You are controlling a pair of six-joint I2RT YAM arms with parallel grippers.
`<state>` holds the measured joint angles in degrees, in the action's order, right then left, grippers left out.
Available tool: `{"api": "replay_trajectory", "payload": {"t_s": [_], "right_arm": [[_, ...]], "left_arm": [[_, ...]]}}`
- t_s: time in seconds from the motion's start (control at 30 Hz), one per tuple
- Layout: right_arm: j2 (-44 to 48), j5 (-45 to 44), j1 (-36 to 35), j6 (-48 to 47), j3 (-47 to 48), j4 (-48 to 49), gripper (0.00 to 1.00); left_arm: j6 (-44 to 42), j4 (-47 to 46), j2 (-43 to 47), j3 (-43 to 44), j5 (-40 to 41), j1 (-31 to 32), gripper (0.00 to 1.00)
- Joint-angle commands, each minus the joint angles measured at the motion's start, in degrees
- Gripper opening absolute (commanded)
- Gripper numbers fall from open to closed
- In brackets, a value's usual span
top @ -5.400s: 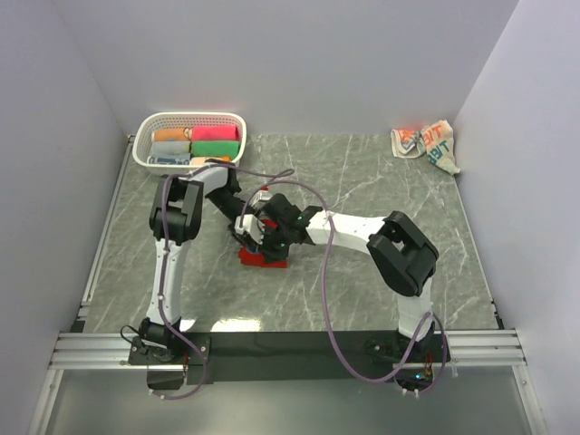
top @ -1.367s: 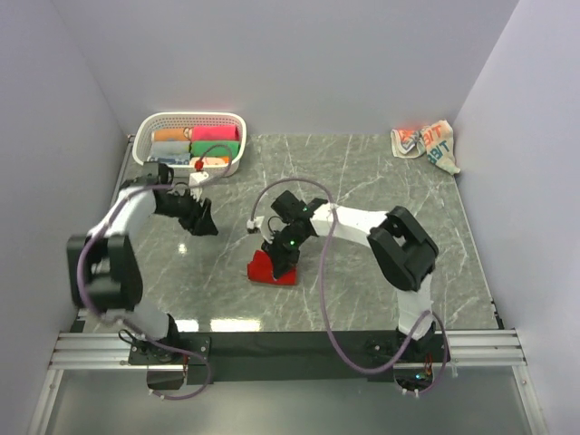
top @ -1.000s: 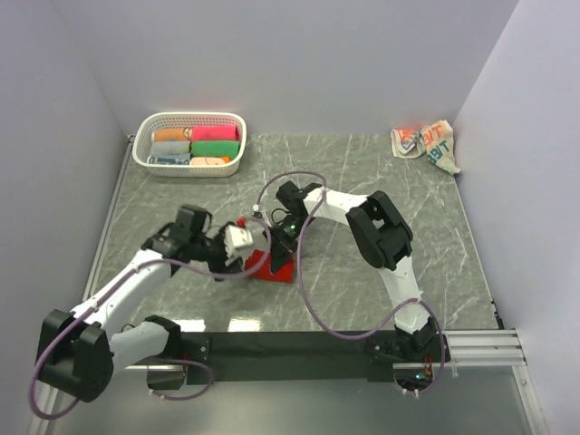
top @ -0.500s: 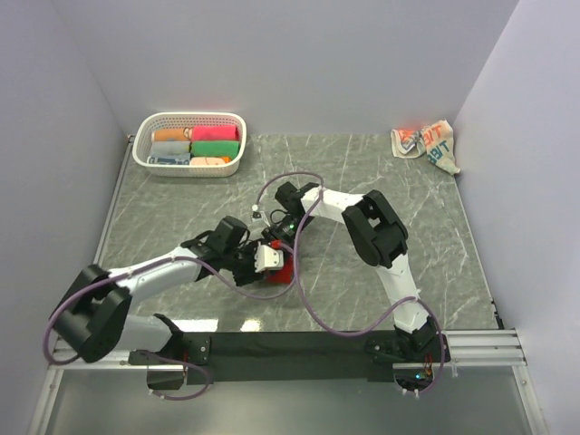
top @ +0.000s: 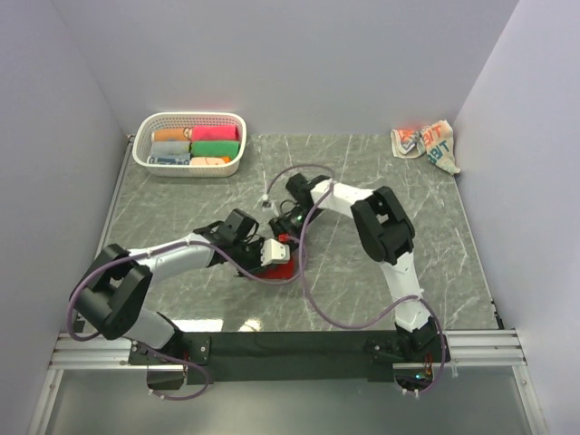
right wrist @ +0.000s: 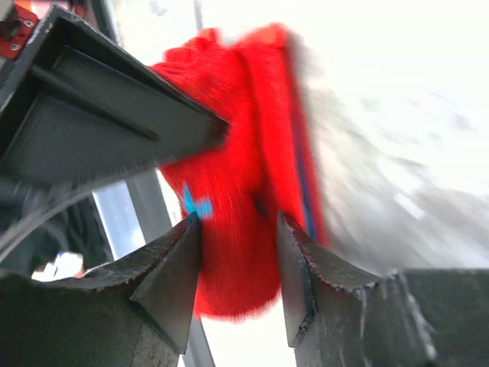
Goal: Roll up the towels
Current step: Roll the towel
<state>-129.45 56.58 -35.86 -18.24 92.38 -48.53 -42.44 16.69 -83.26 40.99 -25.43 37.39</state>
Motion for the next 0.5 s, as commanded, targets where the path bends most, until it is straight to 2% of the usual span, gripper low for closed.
{"api": "replay_trajectory", "payload": {"t_s": [0.0, 0.07, 0.17, 0.43, 0.47], "right_arm": [[5.69, -6.66, 10.51, -1.27, 6.21, -1.11, 0.5], [10.5, -6.48, 13.95, -0.05, 6.68, -0.08, 0.49], [18.77, -6.57, 19.58, 4.69, 1.33, 7.3, 0.47], [35.83, -10.08, 20.56, 3.74, -18.27, 15.39, 0.36], [37.67, -10.08, 20.56, 2.61, -20.64, 15.49, 0.32]], "left_arm": [[1.3, 15.02, -3.92, 1.19, -3.65, -1.0, 0.18], [1.48, 20.3, -6.9, 4.07, -6.29, -3.01, 0.17], [2.18, 27.07, -12.96, 9.69, -10.77, -6.53, 0.17], [2.63, 39.02, -30.79, 26.05, -17.54, -14.26, 0.17], [2.45, 40.6, -32.21, 29.03, -17.98, -14.79, 0.17]]}}
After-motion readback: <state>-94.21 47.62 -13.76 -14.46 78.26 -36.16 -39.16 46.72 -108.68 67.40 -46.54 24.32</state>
